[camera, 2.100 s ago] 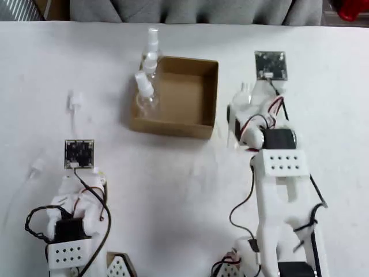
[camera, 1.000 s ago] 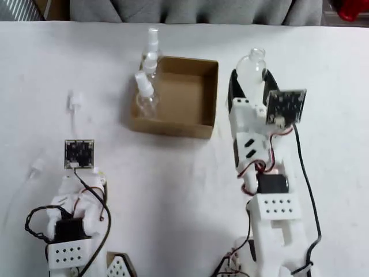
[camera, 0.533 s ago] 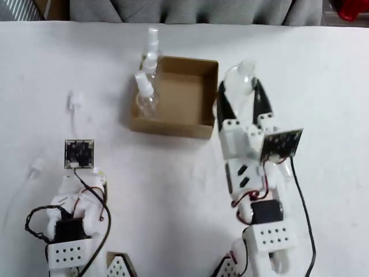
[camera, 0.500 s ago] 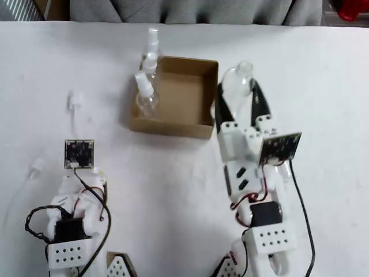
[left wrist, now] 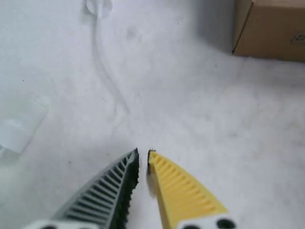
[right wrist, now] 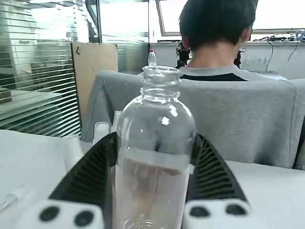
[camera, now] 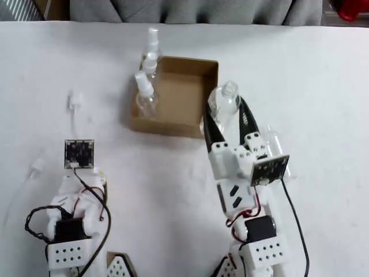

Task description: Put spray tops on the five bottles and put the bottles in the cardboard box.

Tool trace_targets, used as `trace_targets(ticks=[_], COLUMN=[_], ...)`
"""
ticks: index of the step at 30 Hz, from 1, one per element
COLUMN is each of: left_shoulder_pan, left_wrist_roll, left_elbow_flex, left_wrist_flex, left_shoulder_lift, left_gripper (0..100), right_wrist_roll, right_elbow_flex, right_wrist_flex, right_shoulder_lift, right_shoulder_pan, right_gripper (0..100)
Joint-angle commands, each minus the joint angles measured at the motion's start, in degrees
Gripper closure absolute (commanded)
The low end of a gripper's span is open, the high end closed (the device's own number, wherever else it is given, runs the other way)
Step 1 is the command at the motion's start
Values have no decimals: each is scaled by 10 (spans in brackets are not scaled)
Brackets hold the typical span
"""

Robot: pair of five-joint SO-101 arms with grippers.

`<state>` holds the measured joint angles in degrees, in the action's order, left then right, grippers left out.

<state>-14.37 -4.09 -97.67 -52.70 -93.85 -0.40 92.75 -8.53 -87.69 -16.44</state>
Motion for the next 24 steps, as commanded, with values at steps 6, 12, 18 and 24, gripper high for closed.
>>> trace_targets(ticks=[6, 12, 18, 24], left_shoulder_pan=[-7, -41, -150, -225], left_wrist_roll=[-2, -8, -111, -156], left_elbow_flex=[3, 38, 131, 248], left_wrist_flex=[0, -26, -64, -66], left_shoulder_lift=[-10, -10, -7, 60], left_gripper=[950, 950, 950, 950], right_wrist_roll=[8, 8, 8, 8], right_elbow_flex=[44, 40, 40, 40], right_wrist_flex=[102, 166, 170, 171], right_shoulder_lift=[-128, -151, -153, -153], right_shoulder_pan=[-5, -7, -7, -7], right_gripper=[983, 983, 983, 983])
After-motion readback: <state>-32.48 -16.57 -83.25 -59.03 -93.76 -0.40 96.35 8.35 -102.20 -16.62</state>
